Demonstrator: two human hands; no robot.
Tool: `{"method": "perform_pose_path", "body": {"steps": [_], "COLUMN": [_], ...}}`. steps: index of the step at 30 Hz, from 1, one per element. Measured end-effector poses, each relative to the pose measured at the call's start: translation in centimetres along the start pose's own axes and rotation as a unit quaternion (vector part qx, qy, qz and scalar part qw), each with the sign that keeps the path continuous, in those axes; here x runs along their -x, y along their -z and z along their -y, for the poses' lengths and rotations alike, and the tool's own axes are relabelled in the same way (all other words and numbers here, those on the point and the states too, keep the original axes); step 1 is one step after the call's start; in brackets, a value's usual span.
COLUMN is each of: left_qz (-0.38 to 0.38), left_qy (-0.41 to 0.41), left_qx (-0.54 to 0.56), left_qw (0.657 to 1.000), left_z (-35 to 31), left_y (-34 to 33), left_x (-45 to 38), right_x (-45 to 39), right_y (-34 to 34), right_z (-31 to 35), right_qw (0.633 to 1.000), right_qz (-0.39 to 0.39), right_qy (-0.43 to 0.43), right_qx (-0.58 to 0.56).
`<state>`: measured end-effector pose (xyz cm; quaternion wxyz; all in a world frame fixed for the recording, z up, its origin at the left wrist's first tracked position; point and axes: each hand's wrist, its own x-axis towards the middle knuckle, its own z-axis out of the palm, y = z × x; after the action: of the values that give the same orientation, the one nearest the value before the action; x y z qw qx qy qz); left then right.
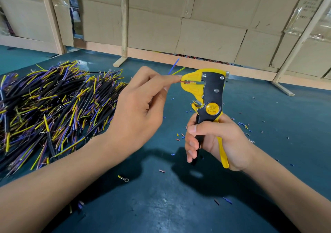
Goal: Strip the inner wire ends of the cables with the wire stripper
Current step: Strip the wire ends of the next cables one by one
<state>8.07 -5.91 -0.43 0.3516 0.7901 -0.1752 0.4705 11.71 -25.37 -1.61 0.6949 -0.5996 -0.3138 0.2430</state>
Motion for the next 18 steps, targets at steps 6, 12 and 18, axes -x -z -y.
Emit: {"method": "perform_pose_path", "body": {"steps": [6,12,18], "left_qz": [0.012,0.019,0.020], "left_qy": [0.004,0.001,0.000], "left_qx": [0.011,0.017,0.009], "left_qw": [1.000,1.000,1.000], "left_z": [-0.10,-0.01,0.24], "left_y": [0.02,0.15,0.12], "left_x": [-0.10,-0.16,-0.09], "right_x": [0.02,0.10,0.12], "right_y": [-0.04,0.10,0.21], "right_z": [0.02,0.15,0.17], "right_qw": [1.000,1.000,1.000], "right_qz": [-0.001,0.007,0.006], "right_qy": [0.002,0.000,0.000], "right_qx": [0.000,0.002,0.005]}}
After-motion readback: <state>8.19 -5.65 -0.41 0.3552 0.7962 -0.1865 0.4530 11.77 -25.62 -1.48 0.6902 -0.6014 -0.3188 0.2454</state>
